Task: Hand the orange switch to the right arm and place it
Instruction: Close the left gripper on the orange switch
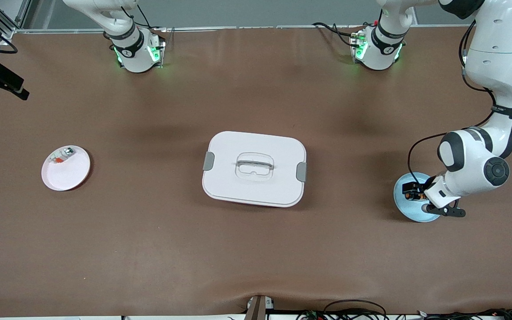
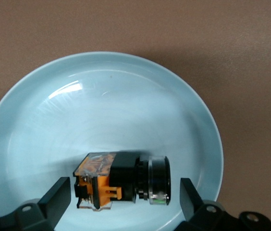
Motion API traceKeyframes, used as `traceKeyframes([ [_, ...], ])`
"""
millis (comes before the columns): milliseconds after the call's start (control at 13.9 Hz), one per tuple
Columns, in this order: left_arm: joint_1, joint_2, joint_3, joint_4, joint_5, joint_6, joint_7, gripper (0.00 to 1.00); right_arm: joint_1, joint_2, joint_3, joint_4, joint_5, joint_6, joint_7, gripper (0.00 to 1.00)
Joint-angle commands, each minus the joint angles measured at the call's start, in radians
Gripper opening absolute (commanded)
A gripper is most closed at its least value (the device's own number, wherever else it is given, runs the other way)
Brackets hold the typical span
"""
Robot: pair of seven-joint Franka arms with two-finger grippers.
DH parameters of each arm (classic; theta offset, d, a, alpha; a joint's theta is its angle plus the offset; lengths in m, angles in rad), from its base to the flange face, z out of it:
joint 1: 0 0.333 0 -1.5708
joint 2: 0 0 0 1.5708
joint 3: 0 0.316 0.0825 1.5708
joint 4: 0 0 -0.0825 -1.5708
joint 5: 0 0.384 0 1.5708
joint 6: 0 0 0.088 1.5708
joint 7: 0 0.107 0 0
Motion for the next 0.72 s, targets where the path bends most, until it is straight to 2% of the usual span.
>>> traceKeyframes([
  [0, 0.004, -0.002, 0.001, 0.000, -0.017, -0.002, 0.011, 1.00, -0.010, -0.021, 0.002, -0.019, 0.006, 0.010, -0.010, 1.00],
  [72, 0.004, -0.002, 0.001, 0.001, -0.019, -0.001, 0.006, 1.00, -0.008, -0.021, 0.002, -0.019, 0.006, 0.010, -0.010, 1.00],
  [360, 0.005, -0.002, 0.001, 0.004, -0.023, 0.002, 0.000, 0.42, -0.004, -0.021, 0.004, -0.017, 0.006, 0.012, -0.010, 1.00],
  [432, 0.005, -0.002, 0.001, 0.004, -0.023, 0.002, 0.000, 0.33, -0.004, -0.021, 0.004, -0.017, 0.006, 0.013, -0.008, 1.00],
  [504, 0.005, -0.002, 0.001, 0.006, -0.023, 0.002, -0.002, 0.29, -0.002, -0.021, 0.005, -0.017, 0.006, 0.018, -0.010, 1.00],
  [648, 0.004, -0.010, 0.001, 0.010, -0.023, 0.002, -0.015, 0.28, -0.005, -0.021, 0.005, -0.019, 0.006, 0.013, -0.010, 1.00],
])
